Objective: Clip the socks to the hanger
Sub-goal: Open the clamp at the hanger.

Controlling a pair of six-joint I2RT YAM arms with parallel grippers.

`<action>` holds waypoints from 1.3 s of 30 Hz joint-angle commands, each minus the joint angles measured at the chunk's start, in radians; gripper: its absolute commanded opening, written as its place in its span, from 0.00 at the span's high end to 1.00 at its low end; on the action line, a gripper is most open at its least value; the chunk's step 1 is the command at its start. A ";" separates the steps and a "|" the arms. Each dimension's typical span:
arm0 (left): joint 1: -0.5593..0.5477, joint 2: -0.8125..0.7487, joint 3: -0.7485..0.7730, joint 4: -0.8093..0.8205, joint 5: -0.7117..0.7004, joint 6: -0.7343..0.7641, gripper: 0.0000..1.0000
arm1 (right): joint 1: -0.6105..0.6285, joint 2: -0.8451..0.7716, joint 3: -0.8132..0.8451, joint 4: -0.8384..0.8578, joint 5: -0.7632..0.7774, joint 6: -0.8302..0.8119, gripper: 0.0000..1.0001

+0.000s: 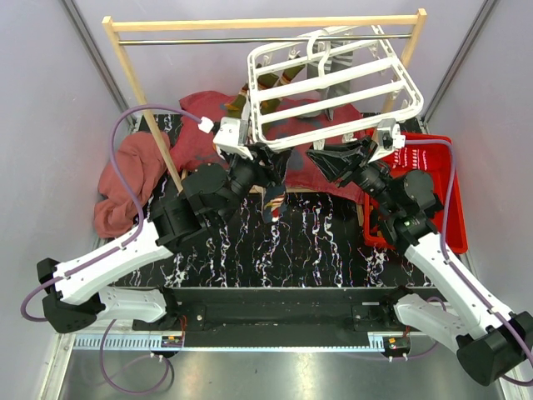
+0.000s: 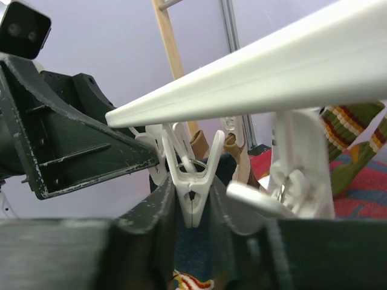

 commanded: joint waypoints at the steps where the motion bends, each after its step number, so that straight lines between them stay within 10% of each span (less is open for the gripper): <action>1: 0.025 -0.002 0.046 0.009 -0.012 0.011 0.41 | 0.005 0.012 0.042 0.060 -0.050 -0.001 0.81; 12: 0.089 0.034 0.150 -0.109 0.044 0.011 0.39 | 0.049 0.032 0.046 -0.086 -0.048 -0.076 0.92; 24: 0.092 -0.056 0.179 -0.313 0.101 -0.099 0.20 | 0.339 0.127 0.075 -0.180 0.418 -0.412 0.92; 39: 0.074 -0.098 0.126 -0.381 0.133 -0.187 0.32 | 0.638 0.290 0.101 -0.018 0.953 -0.719 0.93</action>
